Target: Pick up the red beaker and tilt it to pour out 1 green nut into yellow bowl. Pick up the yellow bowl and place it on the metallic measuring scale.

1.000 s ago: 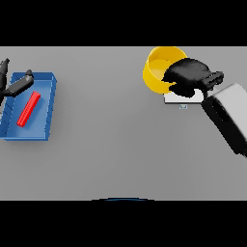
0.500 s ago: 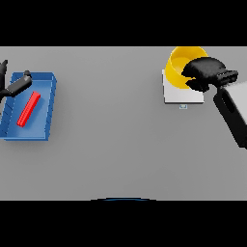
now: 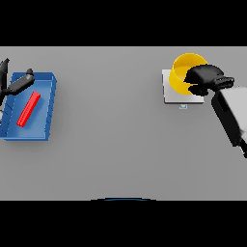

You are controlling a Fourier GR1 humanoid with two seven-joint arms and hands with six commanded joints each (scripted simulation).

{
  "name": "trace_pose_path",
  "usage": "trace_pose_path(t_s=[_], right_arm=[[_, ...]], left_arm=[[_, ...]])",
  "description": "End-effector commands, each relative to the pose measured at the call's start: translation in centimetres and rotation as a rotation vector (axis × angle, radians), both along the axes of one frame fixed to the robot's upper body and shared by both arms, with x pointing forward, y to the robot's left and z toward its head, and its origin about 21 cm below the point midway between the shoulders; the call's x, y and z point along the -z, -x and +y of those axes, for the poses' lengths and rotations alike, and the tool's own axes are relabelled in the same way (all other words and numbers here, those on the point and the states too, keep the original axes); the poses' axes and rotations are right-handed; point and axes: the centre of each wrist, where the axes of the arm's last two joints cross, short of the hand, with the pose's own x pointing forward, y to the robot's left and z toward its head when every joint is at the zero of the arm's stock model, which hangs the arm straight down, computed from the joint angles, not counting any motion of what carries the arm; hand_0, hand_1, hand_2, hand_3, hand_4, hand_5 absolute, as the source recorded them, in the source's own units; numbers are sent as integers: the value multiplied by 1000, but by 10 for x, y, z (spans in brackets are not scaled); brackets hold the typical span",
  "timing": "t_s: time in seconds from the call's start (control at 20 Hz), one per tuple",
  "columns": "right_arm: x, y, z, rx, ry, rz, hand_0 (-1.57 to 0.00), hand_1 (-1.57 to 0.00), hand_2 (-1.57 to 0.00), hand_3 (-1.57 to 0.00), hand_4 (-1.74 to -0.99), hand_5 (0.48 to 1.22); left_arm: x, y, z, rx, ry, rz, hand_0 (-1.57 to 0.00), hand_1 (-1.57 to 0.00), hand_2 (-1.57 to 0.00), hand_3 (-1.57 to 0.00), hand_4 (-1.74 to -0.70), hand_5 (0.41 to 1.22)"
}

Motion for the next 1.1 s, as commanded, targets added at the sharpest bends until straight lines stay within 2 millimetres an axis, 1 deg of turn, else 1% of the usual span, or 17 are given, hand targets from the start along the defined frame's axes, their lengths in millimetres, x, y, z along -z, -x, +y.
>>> trace_pose_path(t_s=[0.0,0.1,0.15,0.2,0.25,0.3,0.35,0.4,0.45,0.5,0.6,0.7,0.8,0.9,1.0,1.05], right_arm=[[3,-1,0,-1,-2,-4,-1571,-1475,-1567,-1510,-1727,1221],[2,-4,1,-4,-18,-1,-1548,-1420,-1568,-1481,-1721,1221],[-3,-6,0,-12,-26,1,-1527,-1401,-1569,-1320,-1725,1221],[0,-5,-1,0,-31,20,-1536,-1411,-1569,-1165,-1728,1221],[3,-5,-1,15,-36,37,-1543,-1443,-1496,-1022,-1659,1221],[2,-6,0,19,-47,45,-1525,-1350,-1348,-907,-1596,1134],[2,-6,-2,23,-55,52,-1219,-1083,-1132,-824,-1548,1053],[3,-6,-2,26,-58,56,-975,-866,-954,-762,-1504,983],[3,-6,-1,25,-58,59,-780,-692,-810,-711,-1470,928],[4,-7,-1,23,-55,66,-624,-554,-694,-670,-1444,887],[2,-9,0,20,-53,75,-399,-354,-518,-604,-1410,821],[7,-9,0,8,-44,85,-255,-226,-390,-541,-1385,780],[3,-12,-3,-10,-38,81,-163,-144,-288,-475,-1356,755],[8,-11,-2,-19,-35,94,-104,-92,-207,-413,-1336,741],[8,-12,2,-20,-17,96,-66,-59,-142,-365,-1316,735],[9,-13,2,-17,-14,102,-53,-47,-115,-348,-1308,733]], left_arm=[[-3,1,3,-3,-1,-5,1,1,1,1,-805,728],[-3,1,3,2,-3,-7,1,1,1,1,-806,734],[-4,-2,2,-2,-7,-5,1,1,1,1,-809,734],[-2,-3,1,7,-2,-6,1,1,1,1,-811,740],[-1,-2,4,5,-4,4,1,1,1,1,-813,745],[2,-2,-1,8,3,9,1,1,1,1,-812,745],[2,-3,-4,9,1,10,1,1,1,1,-812,744],[4,-2,-3,5,2,12,1,1,1,1,-815,744],[5,-2,-3,3,4,15,1,1,1,1,-812,745],[4,-3,-2,4,2,13,1,1,1,1,-809,742],[2,-3,0,1,-7,13,1,1,1,1,-806,738],[2,-6,-1,3,1,8,1,1,1,1,-810,739],[2,-6,-1,-3,-1,13,1,1,1,1,-812,736],[3,-8,-4,-2,0,11,1,1,1,1,-812,734],[-1,-10,-1,-10,9,6,1,1,1,1,-820,734],[1,-12,-4,-9,9,9,1,1,1,1,-821,734]])
